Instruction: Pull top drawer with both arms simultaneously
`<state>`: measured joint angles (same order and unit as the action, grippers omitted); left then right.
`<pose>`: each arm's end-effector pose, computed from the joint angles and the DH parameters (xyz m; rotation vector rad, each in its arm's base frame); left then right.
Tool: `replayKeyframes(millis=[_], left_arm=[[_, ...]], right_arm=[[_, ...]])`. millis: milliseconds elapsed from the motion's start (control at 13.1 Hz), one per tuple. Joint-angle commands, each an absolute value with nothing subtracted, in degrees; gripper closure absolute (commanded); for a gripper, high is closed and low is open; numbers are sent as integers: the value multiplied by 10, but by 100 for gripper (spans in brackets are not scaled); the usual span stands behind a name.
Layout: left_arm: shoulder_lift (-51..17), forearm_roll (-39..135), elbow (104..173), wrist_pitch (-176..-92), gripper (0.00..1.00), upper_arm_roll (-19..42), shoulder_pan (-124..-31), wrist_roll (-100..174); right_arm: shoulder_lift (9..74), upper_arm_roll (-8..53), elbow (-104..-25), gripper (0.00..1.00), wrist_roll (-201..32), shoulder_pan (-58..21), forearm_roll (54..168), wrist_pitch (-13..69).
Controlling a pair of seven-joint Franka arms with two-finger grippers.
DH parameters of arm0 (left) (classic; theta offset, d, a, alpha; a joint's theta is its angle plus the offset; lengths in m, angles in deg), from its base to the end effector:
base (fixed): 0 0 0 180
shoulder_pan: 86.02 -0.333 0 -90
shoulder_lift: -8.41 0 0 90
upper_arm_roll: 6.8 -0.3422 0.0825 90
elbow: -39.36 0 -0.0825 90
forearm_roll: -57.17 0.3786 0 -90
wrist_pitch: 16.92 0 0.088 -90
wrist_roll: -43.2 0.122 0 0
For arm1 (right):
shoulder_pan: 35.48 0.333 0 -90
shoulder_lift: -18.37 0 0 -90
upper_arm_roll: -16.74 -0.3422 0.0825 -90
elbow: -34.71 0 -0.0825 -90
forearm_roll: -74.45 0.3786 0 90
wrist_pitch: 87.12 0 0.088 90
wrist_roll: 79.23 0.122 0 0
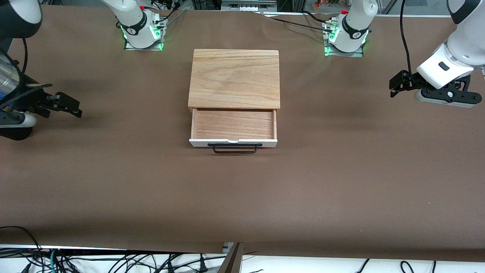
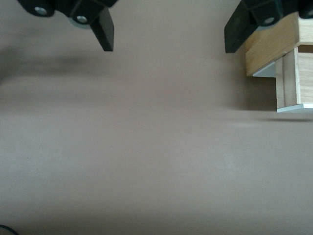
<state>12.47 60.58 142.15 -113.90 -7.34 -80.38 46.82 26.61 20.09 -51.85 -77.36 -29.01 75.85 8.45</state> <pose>0.5276 -0.0403 0.5798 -3.0727 0.2469 0.0459 0.6033 0.0382 0.5897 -3.1248 -0.0317 -0.0203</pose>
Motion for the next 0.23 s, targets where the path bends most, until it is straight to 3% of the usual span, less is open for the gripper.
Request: replayKeyframes(millis=[0, 153], left_arm=[[119, 592, 1405, -1132, 0, -60, -825, 465], [116, 593, 1397, -1132, 0, -19, -861, 464]], right_arm=[[264, 191, -518, 0, -773, -296, 745, 82], [269, 191, -512, 0, -776, -296, 744, 82]])
